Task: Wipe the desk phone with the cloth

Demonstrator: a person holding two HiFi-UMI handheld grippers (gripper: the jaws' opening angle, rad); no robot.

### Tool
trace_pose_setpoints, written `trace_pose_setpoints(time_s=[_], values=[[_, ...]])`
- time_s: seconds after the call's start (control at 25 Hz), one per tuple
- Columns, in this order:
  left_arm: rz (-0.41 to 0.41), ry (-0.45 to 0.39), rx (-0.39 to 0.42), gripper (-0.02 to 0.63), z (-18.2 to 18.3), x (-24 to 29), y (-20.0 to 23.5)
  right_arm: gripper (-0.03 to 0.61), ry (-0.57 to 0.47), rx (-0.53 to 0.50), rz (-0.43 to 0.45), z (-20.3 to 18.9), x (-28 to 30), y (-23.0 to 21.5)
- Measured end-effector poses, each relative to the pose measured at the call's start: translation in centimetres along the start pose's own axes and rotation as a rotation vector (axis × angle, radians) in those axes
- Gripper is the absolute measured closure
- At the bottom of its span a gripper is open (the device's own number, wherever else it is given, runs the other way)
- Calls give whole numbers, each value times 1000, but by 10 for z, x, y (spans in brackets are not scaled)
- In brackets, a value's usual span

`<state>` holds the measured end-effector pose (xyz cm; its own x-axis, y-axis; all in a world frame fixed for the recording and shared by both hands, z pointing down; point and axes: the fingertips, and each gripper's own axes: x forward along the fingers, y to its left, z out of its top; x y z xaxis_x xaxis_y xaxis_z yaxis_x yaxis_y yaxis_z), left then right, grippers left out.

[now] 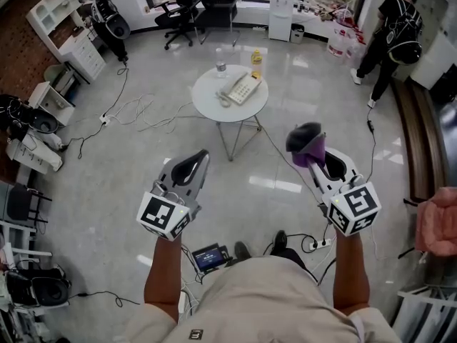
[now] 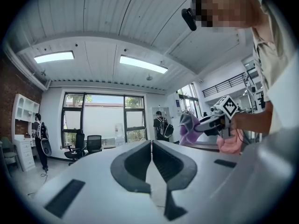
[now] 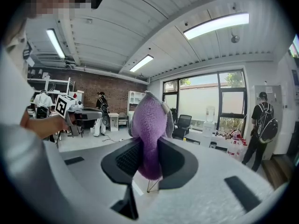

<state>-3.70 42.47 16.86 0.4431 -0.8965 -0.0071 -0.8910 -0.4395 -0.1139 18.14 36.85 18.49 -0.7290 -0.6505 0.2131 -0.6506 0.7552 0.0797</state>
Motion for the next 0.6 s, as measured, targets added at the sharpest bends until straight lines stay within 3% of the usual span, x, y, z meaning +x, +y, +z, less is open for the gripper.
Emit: trace_pose_setpoints(time_s=[0.24, 0.48, 0.6], values=[[-12, 8, -15, 600, -10, 2, 12, 499, 20, 6, -17, -6, 13, 1], [-8, 13, -32, 600, -16, 4, 29, 499, -6, 116, -21, -5, 31, -6], [-11, -7, -38, 600, -22, -4, 43, 499, -7, 116, -24, 0, 42, -1]])
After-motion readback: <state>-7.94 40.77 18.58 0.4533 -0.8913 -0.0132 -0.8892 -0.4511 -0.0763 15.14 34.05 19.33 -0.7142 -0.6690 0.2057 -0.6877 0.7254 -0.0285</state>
